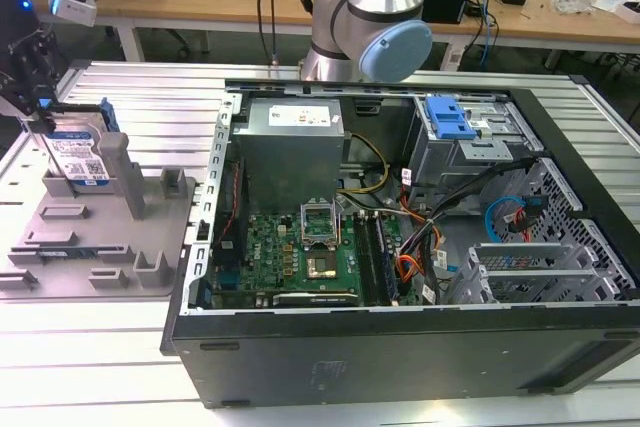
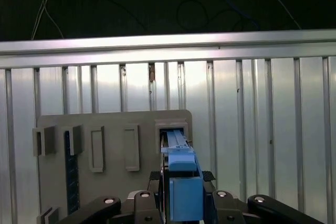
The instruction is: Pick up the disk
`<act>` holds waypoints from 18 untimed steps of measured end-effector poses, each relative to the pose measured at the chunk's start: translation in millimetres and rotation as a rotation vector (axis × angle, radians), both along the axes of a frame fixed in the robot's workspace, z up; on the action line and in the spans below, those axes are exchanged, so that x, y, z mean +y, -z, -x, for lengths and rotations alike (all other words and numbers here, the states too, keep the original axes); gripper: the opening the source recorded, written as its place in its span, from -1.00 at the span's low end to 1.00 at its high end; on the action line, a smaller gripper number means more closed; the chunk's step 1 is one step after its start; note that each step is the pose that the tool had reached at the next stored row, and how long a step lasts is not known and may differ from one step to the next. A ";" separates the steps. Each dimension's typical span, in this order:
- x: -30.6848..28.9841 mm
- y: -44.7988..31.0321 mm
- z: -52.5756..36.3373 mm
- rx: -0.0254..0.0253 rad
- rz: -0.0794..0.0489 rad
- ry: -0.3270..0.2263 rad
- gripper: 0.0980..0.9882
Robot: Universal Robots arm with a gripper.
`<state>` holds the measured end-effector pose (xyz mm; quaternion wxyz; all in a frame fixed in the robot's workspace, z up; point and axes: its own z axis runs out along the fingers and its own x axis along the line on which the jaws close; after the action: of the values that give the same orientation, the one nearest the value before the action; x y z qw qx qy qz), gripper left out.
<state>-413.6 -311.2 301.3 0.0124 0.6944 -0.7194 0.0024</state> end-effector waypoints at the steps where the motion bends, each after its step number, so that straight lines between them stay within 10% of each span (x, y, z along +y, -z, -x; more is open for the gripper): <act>1: 0.0 0.2 0.0 0.0002 0.000 0.000 -0.30; 10: 0.0 -0.6 0.0 -0.0005 0.000 0.000 -0.39; 18: 0.0 -29.9 -0.2 -0.0002 0.000 0.000 -0.39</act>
<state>-413.4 -311.2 331.2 0.0123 0.6944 -0.7195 0.0025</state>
